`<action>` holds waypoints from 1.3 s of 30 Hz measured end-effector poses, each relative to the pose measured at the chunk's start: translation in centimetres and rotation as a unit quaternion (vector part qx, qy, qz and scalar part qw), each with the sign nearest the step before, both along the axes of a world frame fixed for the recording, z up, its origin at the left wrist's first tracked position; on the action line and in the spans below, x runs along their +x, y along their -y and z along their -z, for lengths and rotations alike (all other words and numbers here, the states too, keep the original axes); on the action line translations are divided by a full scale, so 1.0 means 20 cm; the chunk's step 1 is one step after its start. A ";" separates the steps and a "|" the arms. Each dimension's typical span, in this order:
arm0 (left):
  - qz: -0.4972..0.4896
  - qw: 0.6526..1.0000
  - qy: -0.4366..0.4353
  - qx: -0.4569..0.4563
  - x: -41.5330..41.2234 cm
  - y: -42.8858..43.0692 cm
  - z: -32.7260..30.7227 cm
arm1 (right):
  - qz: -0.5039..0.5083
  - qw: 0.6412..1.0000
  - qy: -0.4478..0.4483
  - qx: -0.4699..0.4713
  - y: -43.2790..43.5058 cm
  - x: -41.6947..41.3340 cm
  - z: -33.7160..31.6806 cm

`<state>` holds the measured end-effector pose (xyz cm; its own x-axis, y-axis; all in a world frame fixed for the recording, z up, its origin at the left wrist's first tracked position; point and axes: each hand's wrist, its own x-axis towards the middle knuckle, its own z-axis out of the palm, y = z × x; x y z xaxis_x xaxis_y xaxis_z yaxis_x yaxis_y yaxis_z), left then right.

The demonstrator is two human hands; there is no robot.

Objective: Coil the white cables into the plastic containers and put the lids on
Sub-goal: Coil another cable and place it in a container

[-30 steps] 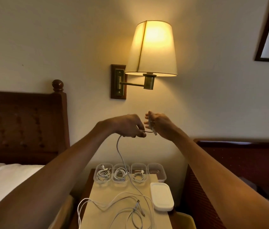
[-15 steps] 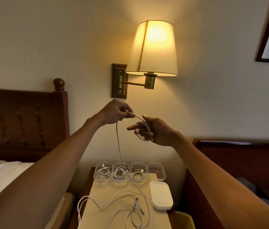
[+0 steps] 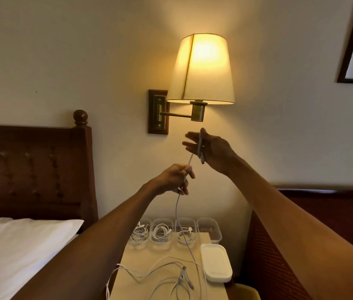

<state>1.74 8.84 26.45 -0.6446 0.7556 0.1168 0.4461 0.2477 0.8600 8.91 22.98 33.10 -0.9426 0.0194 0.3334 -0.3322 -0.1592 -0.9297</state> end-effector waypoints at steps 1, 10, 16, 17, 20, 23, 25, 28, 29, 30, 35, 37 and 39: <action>0.023 0.999 0.002 -0.030 0.02 -0.01 0.00 | 0.026 0.999 -0.014 -0.017 -0.01 -0.01 -0.02; 0.059 0.993 -0.089 -0.053 0.03 -0.02 -0.07 | 0.267 0.944 -0.004 0.192 -0.16 -0.09 0.06; 0.037 0.947 -0.313 -0.060 0.00 -0.02 -0.17 | 0.267 0.905 0.066 0.323 -0.13 -0.09 0.25; 0.033 0.944 -0.324 -0.050 -0.01 -0.01 -0.19 | 0.259 0.902 0.078 0.336 -0.13 -0.10 0.27; 0.012 0.939 -0.344 -0.021 -0.06 0.00 -0.23 | 0.196 0.916 0.129 0.325 -0.14 -0.10 0.34; -0.007 0.942 -0.336 -0.013 -0.11 0.02 -0.27 | 0.120 0.939 0.149 0.285 -0.16 -0.05 0.36; -0.014 0.941 -0.339 0.000 -0.15 0.02 -0.29 | 0.069 0.957 0.161 0.230 -0.17 -0.03 0.35; -0.037 0.938 -0.342 0.040 -0.19 0.02 -0.29 | -0.044 0.970 0.198 0.137 -0.16 -0.02 0.31; -0.045 0.938 -0.339 0.049 -0.21 0.02 -0.28 | -0.079 0.970 0.202 0.110 -0.15 0.00 0.29; -0.053 0.940 -0.334 0.055 -0.22 0.02 -0.27 | -0.106 0.970 0.201 0.086 -0.15 0.01 0.28; -0.099 0.953 -0.283 0.030 -0.26 0.04 -0.15 | -0.178 0.969 0.163 -0.042 -0.16 0.04 0.23; -0.109 0.961 -0.253 0.001 -0.24 0.05 -0.09 | -0.175 0.972 0.137 -0.079 -0.17 0.04 0.21; -0.102 0.977 -0.188 -0.023 -0.21 0.04 -0.05 | -0.145 0.979 0.103 -0.102 -0.16 0.04 0.19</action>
